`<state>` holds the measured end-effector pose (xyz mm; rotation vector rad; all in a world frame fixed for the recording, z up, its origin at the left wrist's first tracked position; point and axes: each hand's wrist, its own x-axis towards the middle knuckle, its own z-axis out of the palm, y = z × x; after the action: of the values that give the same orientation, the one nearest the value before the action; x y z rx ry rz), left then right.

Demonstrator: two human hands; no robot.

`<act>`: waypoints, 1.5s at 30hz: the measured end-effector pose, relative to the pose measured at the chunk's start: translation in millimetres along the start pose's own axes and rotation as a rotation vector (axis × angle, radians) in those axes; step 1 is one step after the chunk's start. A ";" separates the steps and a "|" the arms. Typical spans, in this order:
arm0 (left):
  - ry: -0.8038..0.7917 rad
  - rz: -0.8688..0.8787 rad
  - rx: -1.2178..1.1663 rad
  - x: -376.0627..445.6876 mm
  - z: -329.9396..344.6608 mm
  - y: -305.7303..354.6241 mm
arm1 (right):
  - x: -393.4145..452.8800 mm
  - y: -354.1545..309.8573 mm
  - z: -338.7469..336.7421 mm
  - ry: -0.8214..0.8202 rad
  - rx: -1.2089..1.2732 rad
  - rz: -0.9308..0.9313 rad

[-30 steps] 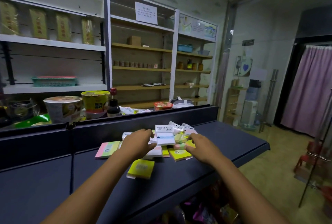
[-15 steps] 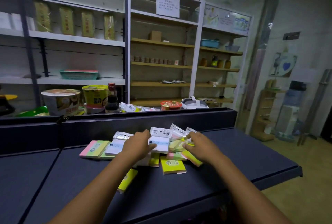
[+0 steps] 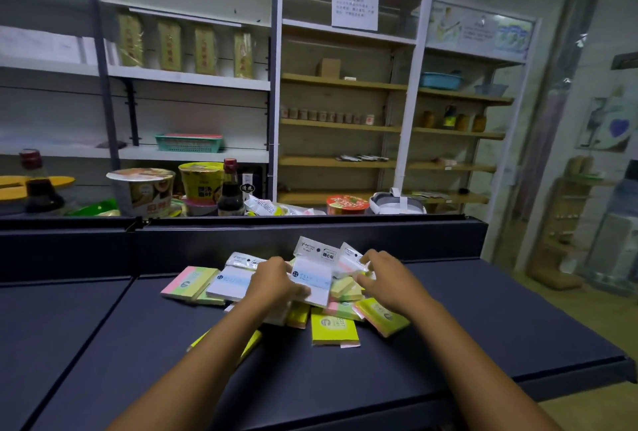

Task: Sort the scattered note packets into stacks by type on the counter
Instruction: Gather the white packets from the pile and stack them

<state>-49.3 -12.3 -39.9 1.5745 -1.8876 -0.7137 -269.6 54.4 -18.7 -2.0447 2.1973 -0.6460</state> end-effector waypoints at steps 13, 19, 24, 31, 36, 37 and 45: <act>0.189 0.144 -0.725 2.9 -49.4 -65.5 | 27.5 -33.7 17.7 0.030 0.033 -0.056; 0.249 0.154 -0.813 10.4 -56.8 -85.2 | 37.4 -43.9 34.6 -0.039 -0.008 -0.026; 0.237 0.172 -0.846 12.1 -61.4 -86.9 | 42.6 -49.4 42.4 -0.089 -0.091 -0.025; 0.209 0.123 -1.023 10.1 -66.8 -89.5 | 49.6 -63.5 50.3 -0.173 -0.253 0.018; 0.224 0.084 -1.060 5.9 -69.3 -88.9 | 48.0 -70.3 50.9 -0.141 -0.261 0.010; 0.229 0.076 -1.071 4.8 -69.5 -88.9 | 46.3 -71.0 51.4 -0.125 -0.254 0.009; 0.231 0.058 -1.126 -7.9 -70.9 -87.3 | 22.8 -77.7 49.3 0.089 0.067 -0.025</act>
<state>62.2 -21.5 -53.9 0.8021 -0.9930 -1.2050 -183.0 17.8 -31.3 -2.0515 2.1674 -0.8167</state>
